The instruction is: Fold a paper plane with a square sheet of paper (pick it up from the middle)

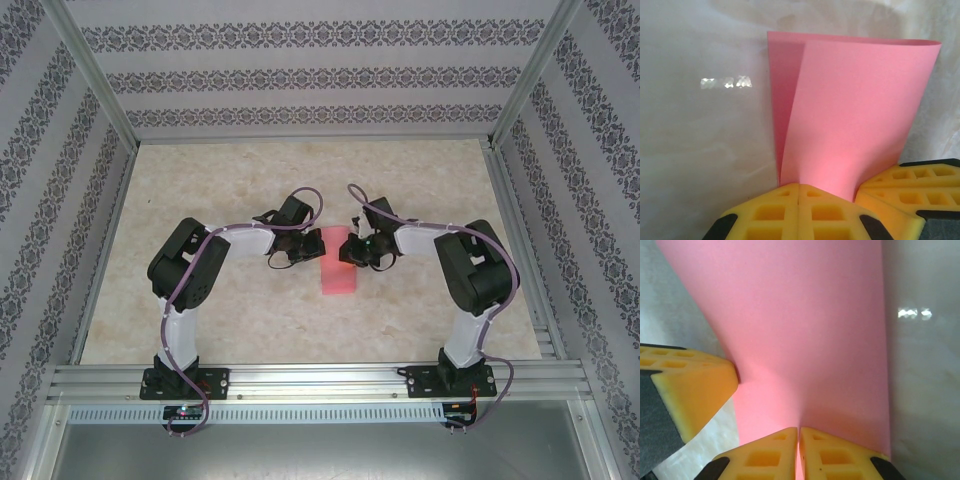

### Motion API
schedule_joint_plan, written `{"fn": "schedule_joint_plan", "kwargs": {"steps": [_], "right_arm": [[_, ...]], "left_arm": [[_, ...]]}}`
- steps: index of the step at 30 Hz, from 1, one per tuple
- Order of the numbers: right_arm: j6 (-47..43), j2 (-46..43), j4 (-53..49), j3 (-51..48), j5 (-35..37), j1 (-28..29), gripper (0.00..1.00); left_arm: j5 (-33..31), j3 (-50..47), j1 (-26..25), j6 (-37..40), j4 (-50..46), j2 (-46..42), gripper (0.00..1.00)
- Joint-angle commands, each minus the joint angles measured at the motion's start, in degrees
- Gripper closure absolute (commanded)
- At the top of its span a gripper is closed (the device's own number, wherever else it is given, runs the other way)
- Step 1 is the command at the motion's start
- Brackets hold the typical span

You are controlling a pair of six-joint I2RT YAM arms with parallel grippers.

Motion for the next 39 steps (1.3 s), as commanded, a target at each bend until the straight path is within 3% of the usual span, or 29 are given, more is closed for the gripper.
{"fn": "schedule_joint_plan", "kwargs": {"steps": [1, 7, 12, 19, 26, 35, 39], "right_arm": [[-2.0, -1.3, -0.2, -6.3, 1.5, -3.2, 0.87], [-2.1, -6.7, 2.1, -10.2, -0.3, -6.9, 0.86], [1.0, -13.0, 4.4, -7.2, -0.6, -4.6, 0.86], [3.7, -3.7, 7.8, 0.9, -1.9, 0.1, 0.88], [5.7, 3.4, 11.2, 2.8, 0.1, -0.9, 0.91], [7.6, -0.2, 18.6, -8.4, 4.0, -8.9, 0.9], [7.3, -4.1, 16.1, -6.6, 5.0, -8.8, 0.9]], "left_arm": [[-9.4, -3.0, -0.3, 0.8, -11.6, 5.2, 1.0], [-8.8, -3.2, -0.3, 1.1, -11.1, 5.6, 1.0], [-8.3, -2.8, -0.3, 1.9, -11.5, 5.4, 1.0], [-7.7, -2.7, -0.4, 2.2, -11.5, 5.5, 1.0], [-7.8, -2.6, -0.4, 2.4, -12.3, 5.7, 1.0], [-8.4, -4.7, -0.5, 2.5, -11.6, 5.2, 1.0], [-8.1, -4.8, -0.4, 2.7, -11.5, 5.3, 1.0]]}}
